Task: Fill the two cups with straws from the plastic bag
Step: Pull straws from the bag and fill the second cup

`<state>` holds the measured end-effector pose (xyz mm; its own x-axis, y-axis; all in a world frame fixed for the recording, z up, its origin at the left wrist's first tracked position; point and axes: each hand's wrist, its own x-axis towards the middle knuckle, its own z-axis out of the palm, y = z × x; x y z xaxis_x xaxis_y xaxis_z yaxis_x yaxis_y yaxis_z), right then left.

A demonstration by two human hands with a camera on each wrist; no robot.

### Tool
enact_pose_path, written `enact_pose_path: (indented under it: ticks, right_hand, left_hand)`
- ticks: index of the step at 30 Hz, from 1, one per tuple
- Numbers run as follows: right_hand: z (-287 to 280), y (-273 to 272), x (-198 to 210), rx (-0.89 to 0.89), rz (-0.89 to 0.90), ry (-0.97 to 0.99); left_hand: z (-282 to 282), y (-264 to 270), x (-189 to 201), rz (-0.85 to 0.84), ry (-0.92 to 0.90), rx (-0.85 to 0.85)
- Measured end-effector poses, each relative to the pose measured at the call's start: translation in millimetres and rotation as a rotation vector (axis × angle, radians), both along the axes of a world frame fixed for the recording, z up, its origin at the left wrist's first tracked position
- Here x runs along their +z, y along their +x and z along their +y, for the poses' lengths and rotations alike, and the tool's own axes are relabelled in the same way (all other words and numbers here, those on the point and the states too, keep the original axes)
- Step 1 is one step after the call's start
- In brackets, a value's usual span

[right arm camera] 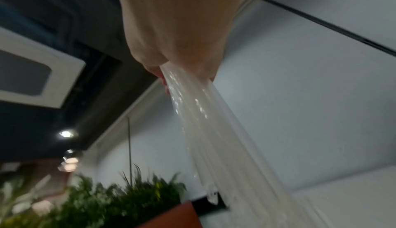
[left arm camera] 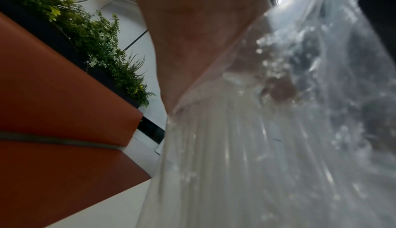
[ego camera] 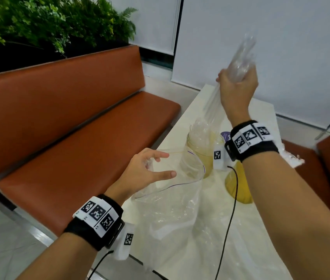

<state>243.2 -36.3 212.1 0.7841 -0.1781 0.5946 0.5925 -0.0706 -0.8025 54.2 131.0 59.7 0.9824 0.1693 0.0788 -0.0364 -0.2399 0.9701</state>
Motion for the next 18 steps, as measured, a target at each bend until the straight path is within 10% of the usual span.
enact_pose_path:
  ticks: [18]
  right_hand:
    - [-12.5, 57.0, -60.2, -0.036, 0.087, -0.001]
  left_hand:
    - [-3.1, 1.8, 6.1, 0.001, -0.076, -0.032]
